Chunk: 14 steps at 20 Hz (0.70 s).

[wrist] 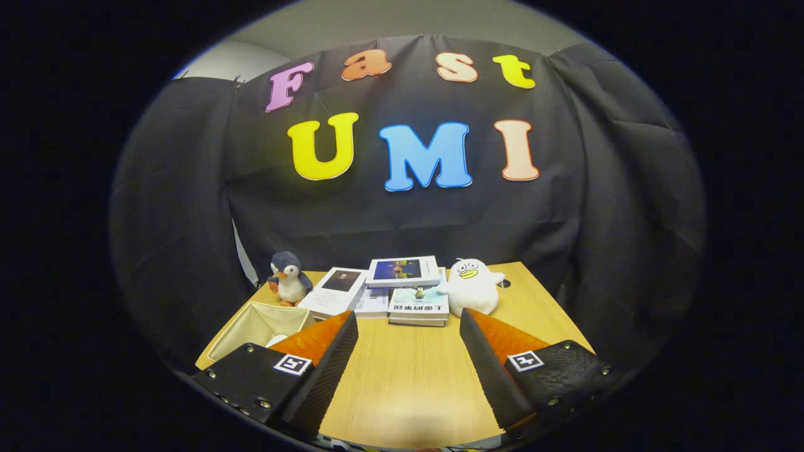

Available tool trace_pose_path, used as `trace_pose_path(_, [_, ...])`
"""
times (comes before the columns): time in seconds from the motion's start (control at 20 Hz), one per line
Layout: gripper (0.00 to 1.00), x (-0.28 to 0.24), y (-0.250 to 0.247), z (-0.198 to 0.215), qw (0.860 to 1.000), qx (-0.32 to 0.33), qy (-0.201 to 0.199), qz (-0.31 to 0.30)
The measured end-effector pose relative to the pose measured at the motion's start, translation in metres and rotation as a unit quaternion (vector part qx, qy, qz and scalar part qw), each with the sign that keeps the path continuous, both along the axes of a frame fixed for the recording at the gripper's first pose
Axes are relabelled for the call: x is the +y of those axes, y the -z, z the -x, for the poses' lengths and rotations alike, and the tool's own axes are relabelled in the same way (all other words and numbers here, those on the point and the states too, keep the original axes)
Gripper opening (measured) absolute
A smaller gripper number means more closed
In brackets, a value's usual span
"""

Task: Open the storage box then place both shoes into the box .Put the left shoe in first, then the right shoe, with the right side of both shoes facing outward in a uniform manner.

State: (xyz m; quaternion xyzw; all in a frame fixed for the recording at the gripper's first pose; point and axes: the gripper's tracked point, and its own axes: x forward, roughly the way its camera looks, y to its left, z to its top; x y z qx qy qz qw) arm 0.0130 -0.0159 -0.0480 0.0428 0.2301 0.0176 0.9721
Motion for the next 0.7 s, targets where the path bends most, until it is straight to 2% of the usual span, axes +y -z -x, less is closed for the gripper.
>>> trace_pose_path(0.25, [0.98,-0.031,-0.006,0.007,0.998,-0.054,0.019,0.016])
trace_pose_path(0.7, [0.98,-0.048,-0.026,0.015,0.995,-0.087,0.032,0.021])
